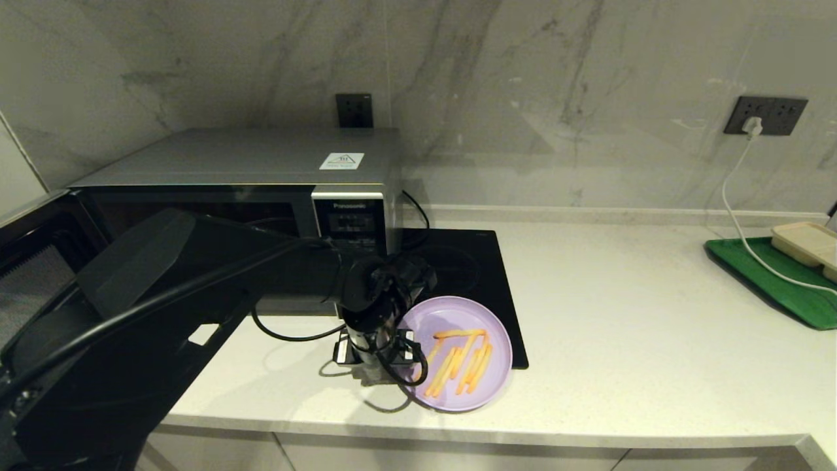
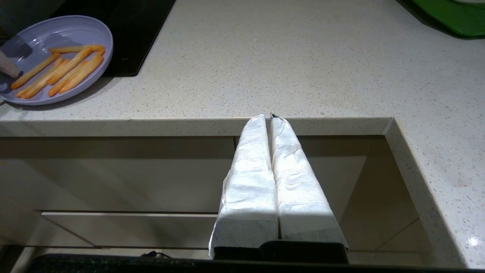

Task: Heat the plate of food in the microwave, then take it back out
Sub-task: Put the plate in the microwave oven

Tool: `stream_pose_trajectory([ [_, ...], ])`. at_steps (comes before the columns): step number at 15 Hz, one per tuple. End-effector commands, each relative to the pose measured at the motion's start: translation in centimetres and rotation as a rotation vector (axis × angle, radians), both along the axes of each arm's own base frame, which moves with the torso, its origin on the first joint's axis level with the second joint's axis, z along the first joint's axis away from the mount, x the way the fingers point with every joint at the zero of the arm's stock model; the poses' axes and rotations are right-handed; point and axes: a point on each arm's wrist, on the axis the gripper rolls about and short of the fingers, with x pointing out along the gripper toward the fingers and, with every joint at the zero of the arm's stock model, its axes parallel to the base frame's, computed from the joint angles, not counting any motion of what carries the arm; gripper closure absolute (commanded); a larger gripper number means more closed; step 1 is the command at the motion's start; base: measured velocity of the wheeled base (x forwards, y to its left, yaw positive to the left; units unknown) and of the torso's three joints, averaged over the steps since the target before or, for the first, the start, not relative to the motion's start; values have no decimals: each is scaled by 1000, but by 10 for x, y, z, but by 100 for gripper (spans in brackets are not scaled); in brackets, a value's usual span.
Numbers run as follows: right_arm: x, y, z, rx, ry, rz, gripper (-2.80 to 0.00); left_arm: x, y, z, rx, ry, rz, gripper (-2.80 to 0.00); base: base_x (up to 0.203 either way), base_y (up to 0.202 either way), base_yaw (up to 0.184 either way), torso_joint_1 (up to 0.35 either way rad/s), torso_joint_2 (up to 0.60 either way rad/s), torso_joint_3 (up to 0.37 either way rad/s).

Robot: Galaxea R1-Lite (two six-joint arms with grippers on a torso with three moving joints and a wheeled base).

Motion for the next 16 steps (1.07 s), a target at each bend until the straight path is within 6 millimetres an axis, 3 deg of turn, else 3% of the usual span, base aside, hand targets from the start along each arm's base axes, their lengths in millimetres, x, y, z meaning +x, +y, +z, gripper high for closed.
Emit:
stream_pose_trajectory([
  [1,0,0,0,0,2,0,0,-1,-1,1,1,0,-1,-280,0,0,0,0,0,0],
  [9,0,0,0,0,3,0,0,-10,-23,9,-32,-30,-52,-280,0,0,0,0,0,0],
  [14,0,0,0,0,2,0,0,-9,-23,5,-29,-20,-46,-280,0,0,0,0,0,0],
  [16,0,0,0,0,2,0,0,-1,-14,5,-30,-21,-15,-280,0,0,0,0,0,0],
])
